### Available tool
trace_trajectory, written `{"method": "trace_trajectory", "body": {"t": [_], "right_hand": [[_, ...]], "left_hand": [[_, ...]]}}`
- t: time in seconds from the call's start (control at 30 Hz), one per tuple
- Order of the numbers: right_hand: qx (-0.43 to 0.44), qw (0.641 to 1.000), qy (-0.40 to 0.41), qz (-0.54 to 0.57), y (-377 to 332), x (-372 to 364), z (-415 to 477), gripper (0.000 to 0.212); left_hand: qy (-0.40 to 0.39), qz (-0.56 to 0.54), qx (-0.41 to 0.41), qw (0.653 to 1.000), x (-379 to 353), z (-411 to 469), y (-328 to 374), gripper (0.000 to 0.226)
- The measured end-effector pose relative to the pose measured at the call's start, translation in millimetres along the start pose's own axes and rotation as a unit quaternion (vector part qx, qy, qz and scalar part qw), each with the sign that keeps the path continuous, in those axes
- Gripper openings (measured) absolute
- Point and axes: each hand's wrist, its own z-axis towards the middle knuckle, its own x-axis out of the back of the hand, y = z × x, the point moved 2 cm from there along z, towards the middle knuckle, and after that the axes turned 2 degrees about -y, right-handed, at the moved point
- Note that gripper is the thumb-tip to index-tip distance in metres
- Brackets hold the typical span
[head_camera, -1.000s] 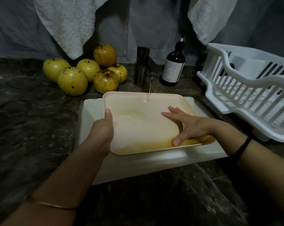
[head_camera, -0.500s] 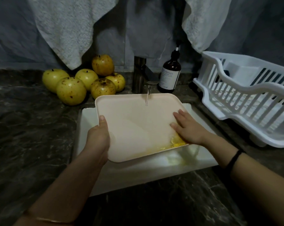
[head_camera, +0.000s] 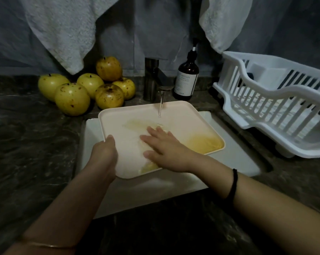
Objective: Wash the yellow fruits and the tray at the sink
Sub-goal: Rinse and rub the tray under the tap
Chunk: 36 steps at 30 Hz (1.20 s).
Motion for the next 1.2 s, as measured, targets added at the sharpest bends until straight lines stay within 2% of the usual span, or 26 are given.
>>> {"method": "trace_trajectory", "body": {"t": [0.1,0.17,0.2,0.27,0.33,0.43,0.53,0.73,0.8,0.87,0.93,1.07,1.2], "right_hand": [[-0.011,0.997,0.074,0.037,27.4,14.8,-11.4,0.045],[-0.091,0.985,0.145,-0.012,49.3,25.1,-17.8,0.029],[-0.146,0.976,0.156,-0.037,61.4,30.1,-20.8,0.023],[-0.24,0.959,0.128,-0.074,82.2,37.8,-27.9,0.022],[-0.285,0.949,0.085,-0.105,95.7,40.3,-35.6,0.031],[-0.271,0.953,0.066,-0.116,91.9,34.7,-40.7,0.04],[-0.223,0.97,0.067,-0.072,64.8,21.8,-35.6,0.041],[-0.092,0.986,0.11,-0.081,-6.9,2.0,-19.7,0.032],[-0.044,0.992,0.1,-0.056,-22.4,-1.2,-16.7,0.027],[-0.014,0.997,0.075,-0.031,-29.3,-3.0,-15.7,0.034],[-0.033,0.997,0.07,-0.009,-21.0,0.1,-14.9,0.04],[-0.139,0.98,0.137,-0.028,24.2,11.4,-17.4,0.048],[-0.262,0.945,0.184,-0.062,68.7,24.9,-24.7,0.041]], "left_hand": [[-0.005,-0.003,0.002,1.0,-1.2,-0.1,-0.7,0.046],[-0.004,-0.003,0.004,1.0,-1.0,1.3,-1.1,0.047],[-0.004,-0.005,0.006,1.0,-0.9,2.0,-1.2,0.047],[-0.003,-0.003,0.006,1.0,-1.4,2.0,-0.9,0.047],[-0.002,-0.001,0.004,1.0,-1.6,1.8,-0.9,0.046],[-0.005,-0.008,0.003,1.0,-1.5,2.5,-1.9,0.046],[-0.001,-0.006,0.0,1.0,-1.4,2.5,-2.7,0.045],[0.003,-0.002,-0.011,1.0,-2.4,0.8,-1.8,0.046],[0.004,0.002,-0.006,1.0,-2.0,2.7,-2.7,0.046],[-0.001,-0.001,0.002,1.0,-2.4,5.6,-4.2,0.045],[-0.003,0.003,0.006,1.0,-2.1,8.2,-5.7,0.046],[-0.002,0.008,0.006,1.0,-2.3,12.8,-7.9,0.049],[0.0,0.012,0.02,1.0,-2.2,18.0,-10.4,0.05]]}}
